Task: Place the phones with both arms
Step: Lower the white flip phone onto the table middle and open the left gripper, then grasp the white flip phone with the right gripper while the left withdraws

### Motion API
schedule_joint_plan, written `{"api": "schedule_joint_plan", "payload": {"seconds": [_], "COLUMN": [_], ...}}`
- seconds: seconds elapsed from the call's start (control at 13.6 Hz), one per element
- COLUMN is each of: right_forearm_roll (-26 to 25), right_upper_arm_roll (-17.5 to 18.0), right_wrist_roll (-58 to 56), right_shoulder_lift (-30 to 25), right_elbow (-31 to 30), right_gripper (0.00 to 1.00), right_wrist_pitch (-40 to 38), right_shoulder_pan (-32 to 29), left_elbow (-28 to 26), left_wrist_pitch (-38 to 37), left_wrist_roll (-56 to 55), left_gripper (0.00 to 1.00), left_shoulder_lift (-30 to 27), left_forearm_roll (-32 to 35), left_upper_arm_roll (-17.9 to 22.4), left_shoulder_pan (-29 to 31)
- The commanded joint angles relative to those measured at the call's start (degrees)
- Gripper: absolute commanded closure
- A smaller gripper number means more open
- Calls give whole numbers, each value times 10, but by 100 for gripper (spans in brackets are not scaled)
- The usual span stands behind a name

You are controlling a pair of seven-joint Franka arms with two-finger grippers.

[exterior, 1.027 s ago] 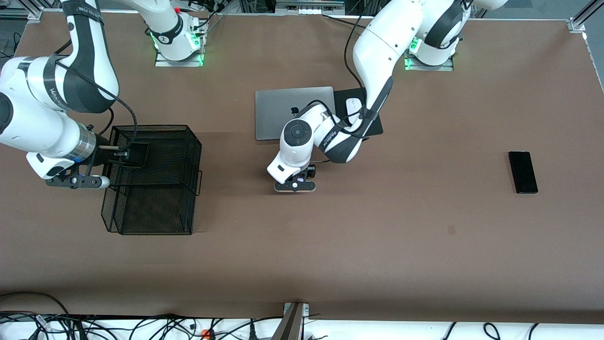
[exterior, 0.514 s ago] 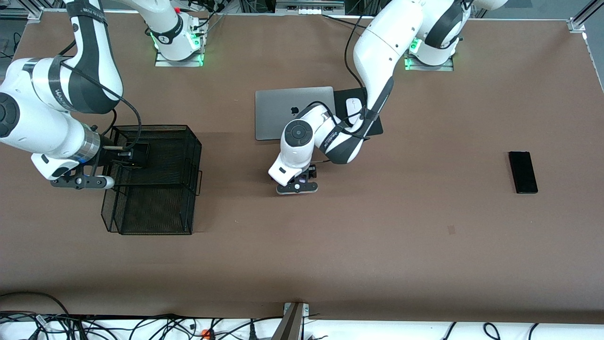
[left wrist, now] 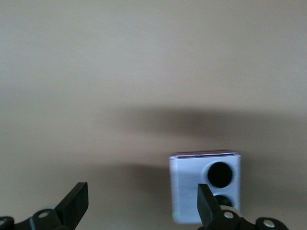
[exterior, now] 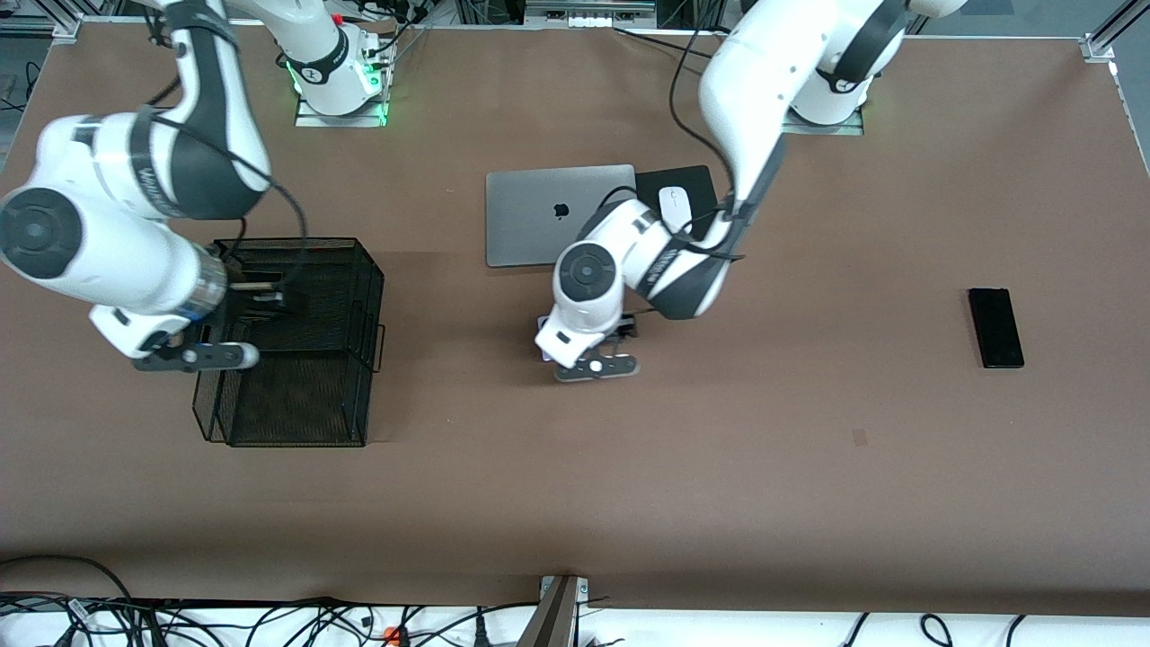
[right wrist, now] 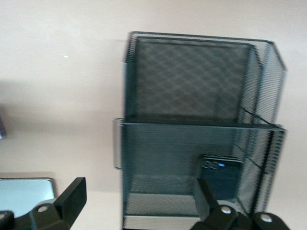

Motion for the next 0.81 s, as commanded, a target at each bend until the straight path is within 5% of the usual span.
{"api": "schedule_joint_plan", "payload": {"seconds": [0.0, 0.15, 0.37, 0.73], "right_forearm_roll": [19, 19, 16, 11], "right_upper_arm_roll": [27, 83, 142, 142], "right_wrist_roll": [76, 98, 108, 173], "right_shoulder_lift": [52, 108, 184, 281], "right_elbow": [64, 128, 178, 177], "right_gripper": [0, 0, 0, 0], "right_wrist_pitch": [-12, 3, 77, 212], "right_shoulder_pan": [24, 27, 39, 114], "left_elbow": [-32, -51, -158, -295], "left_wrist_pitch": [-86, -164, -168, -78], "left_wrist_roll": [90, 145, 237, 359], "left_gripper": [0, 0, 0, 0], "left_shoulder_lift": [-54, -84, -161, -247], "left_forearm_roll": [-7, 12, 94, 162], "left_upper_arm_roll": [-5, 4, 3, 3], "left_shoulder_pan": [40, 74, 142, 244]}}
